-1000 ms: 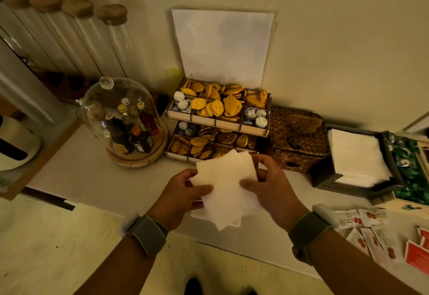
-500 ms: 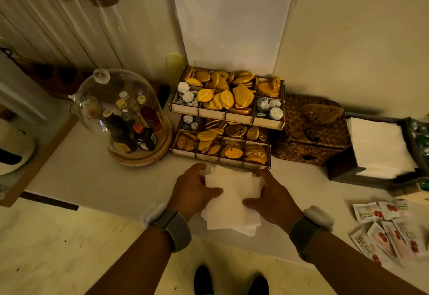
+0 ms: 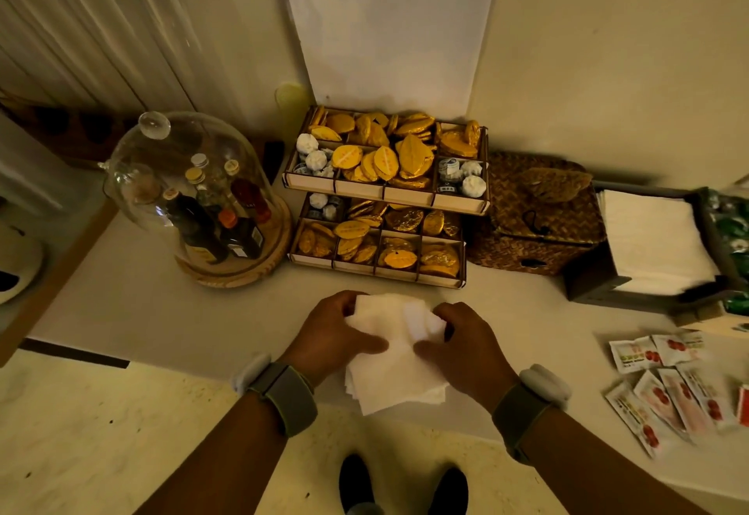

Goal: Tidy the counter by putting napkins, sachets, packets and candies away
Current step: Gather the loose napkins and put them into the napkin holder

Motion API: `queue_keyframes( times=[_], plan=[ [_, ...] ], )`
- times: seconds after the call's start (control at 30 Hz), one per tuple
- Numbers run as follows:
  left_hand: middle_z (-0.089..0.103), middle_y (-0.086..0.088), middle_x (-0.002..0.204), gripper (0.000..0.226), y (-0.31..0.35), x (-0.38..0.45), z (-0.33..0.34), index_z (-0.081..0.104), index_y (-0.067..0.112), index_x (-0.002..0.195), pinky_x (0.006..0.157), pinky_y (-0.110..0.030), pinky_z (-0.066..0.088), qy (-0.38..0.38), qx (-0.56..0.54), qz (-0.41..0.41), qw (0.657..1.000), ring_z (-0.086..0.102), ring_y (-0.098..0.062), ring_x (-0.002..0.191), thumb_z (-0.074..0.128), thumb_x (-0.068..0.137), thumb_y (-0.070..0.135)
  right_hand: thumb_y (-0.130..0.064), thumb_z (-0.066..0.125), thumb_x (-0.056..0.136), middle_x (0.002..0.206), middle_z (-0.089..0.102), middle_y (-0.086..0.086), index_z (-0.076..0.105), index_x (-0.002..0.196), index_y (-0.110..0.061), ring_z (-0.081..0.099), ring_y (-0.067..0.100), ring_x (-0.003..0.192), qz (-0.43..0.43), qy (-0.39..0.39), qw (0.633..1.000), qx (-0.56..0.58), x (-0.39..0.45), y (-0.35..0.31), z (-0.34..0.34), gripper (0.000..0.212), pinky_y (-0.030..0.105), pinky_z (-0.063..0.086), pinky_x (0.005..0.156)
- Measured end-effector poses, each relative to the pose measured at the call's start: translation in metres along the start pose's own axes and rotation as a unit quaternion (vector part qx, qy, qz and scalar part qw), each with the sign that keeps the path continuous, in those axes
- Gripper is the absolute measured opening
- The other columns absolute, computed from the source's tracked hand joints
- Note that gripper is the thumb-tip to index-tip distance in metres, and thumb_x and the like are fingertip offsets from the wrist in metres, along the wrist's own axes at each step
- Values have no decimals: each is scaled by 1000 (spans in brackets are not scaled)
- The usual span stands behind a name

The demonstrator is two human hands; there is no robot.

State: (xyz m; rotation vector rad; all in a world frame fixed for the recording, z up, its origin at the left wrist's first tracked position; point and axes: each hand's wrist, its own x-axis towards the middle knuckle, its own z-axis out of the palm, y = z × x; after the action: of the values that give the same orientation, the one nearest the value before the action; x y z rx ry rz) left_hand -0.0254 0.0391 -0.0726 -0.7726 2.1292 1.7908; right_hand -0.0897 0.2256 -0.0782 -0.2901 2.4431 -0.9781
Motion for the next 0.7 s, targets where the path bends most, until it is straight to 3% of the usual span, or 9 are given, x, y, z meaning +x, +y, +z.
queue_keyframes(
  times=[0.07,0.17,0.33,0.43,0.6,0.7],
  plan=[
    [65,10,101,55,0,-3,0,58,40,101,62,-19,50,-14,-23,5,1000,61,-9,89,86,61,15,-18,77,74,78,56,-11,57,82,-33,54,9,69,-4,3,997,81,-6,1,-5,26,17,42,60],
    [70,9,97,48,2,-11,1,64,44,97,61,-18,54,-48,-48,19,998,66,-12,87,86,60,24,-4,76,73,79,69,4,64,76,-22,66,26,78,2,-26,966,256,-14,2,-18,22,39,57,72],
    [72,24,84,37,13,-19,18,65,36,90,54,-12,52,-76,-89,58,991,67,2,78,81,67,11,5,67,76,84,72,1,65,82,-21,68,22,82,-61,-21,917,393,-24,5,-48,27,30,58,69],
    [73,22,85,41,29,-17,34,71,41,83,61,-11,52,-61,-101,123,985,68,1,84,75,72,2,-1,69,77,99,73,-5,67,99,-30,68,18,93,-120,-16,918,377,-27,5,-68,37,25,56,72],
    [72,20,79,29,51,-10,56,64,30,85,65,-5,49,-61,-36,212,975,67,4,80,77,66,13,-20,76,70,96,71,-21,65,101,-29,68,7,92,-199,21,936,290,-26,10,-87,34,13,51,75],
    [69,14,84,38,49,-3,63,62,30,91,69,-7,50,-54,26,243,968,65,3,83,82,64,11,-13,81,69,96,71,-14,64,105,-28,67,9,91,-201,14,950,240,-18,22,-82,42,17,53,74]
  ],
)
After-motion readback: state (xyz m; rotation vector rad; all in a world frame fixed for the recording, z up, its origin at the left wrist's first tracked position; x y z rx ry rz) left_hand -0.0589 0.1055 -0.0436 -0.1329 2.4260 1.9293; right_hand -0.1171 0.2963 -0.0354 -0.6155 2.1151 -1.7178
